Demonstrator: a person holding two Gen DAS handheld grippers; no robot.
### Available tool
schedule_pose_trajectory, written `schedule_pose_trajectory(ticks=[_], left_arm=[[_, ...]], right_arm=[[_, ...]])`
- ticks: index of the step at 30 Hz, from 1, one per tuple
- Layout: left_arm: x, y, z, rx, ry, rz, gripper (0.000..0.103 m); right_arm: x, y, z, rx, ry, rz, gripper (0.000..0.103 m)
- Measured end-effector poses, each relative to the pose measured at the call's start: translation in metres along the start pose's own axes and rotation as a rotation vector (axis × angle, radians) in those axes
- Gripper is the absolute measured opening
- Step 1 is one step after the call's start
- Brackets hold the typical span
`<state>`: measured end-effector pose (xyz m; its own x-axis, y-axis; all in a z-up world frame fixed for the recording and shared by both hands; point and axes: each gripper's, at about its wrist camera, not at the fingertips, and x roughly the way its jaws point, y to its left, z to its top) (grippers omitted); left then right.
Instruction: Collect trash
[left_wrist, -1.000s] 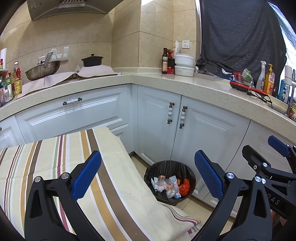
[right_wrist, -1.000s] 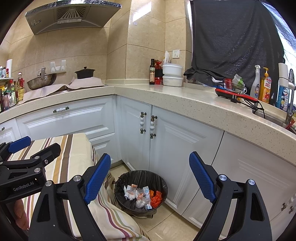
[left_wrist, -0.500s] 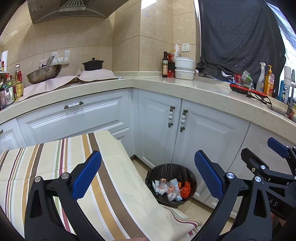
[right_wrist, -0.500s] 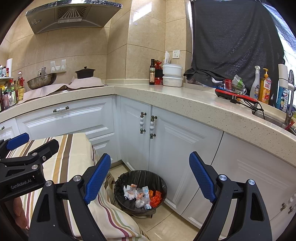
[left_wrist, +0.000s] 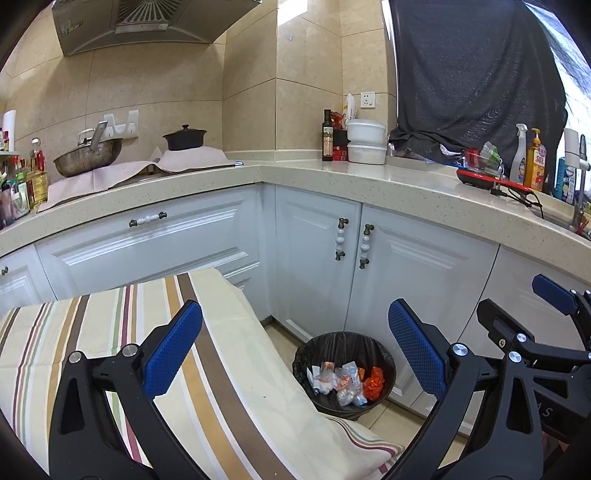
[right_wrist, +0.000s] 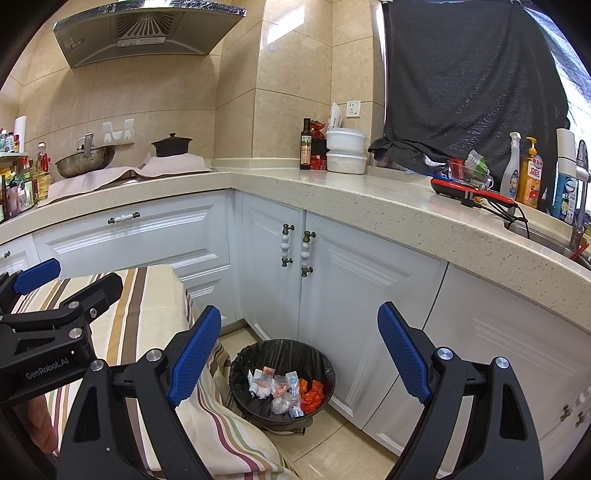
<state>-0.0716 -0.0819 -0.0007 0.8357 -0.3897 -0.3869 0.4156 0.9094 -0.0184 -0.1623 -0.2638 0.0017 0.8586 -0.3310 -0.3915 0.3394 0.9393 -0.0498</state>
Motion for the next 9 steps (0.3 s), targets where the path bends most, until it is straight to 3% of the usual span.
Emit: schedule_pose_trajectory(ticks=[9], left_arm=[[0.017,0.033,-0.004,-0.049,0.068,0.052,0.098]], right_arm=[[0.017,0.013,0.004,-0.021,0.017,0.045,0.084]])
